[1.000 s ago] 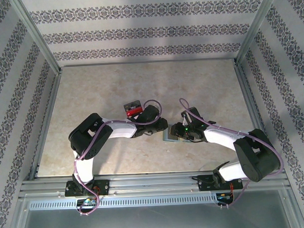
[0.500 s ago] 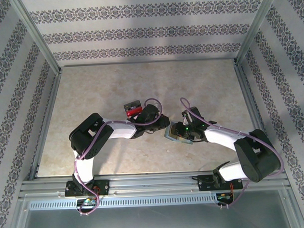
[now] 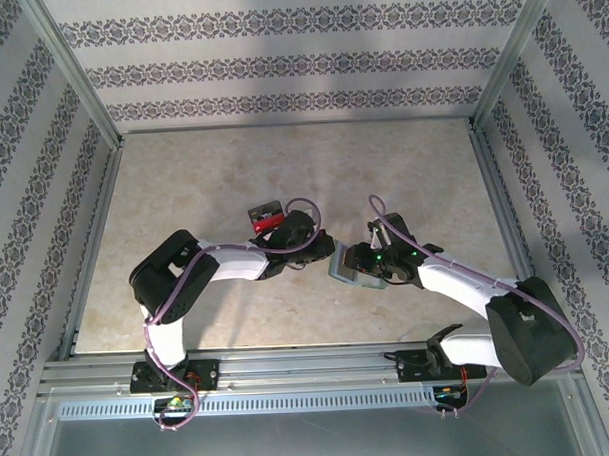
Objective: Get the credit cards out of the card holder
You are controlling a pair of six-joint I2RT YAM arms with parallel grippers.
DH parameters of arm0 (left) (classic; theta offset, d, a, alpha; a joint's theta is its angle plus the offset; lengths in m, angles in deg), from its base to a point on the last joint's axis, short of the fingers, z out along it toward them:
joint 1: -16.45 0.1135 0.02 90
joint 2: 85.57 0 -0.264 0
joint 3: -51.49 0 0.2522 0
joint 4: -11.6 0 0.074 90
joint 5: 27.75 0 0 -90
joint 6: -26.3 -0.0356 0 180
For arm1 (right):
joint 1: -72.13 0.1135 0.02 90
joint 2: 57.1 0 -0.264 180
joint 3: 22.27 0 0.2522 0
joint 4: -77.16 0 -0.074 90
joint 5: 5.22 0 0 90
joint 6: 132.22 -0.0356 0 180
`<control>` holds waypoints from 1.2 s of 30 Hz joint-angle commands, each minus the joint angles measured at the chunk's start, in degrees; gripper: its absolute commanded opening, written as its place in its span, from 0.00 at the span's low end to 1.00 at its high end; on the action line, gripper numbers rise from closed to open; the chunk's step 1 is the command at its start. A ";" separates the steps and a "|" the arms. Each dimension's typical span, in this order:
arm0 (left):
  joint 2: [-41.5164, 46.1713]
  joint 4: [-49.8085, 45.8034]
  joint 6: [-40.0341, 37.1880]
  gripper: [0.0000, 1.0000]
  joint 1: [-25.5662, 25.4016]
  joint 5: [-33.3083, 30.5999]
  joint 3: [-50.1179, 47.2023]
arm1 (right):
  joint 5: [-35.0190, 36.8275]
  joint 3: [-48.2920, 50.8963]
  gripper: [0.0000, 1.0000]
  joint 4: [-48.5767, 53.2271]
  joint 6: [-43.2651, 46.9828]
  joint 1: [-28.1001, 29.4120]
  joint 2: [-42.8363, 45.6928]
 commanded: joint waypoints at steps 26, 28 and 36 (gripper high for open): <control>10.20 -3.81 -0.86 0.00 -0.39 -8.30 -7.79 | 7.07 -13.08 0.58 5.44 0.62 12.69 -9.26; 10.17 -3.72 -0.86 0.00 -0.40 -8.35 -7.79 | 6.88 -13.34 0.59 5.09 0.62 12.83 -9.69; 10.17 -3.29 -0.60 0.00 -0.46 -8.48 -7.92 | 7.56 -12.83 0.58 4.81 0.22 13.15 -11.54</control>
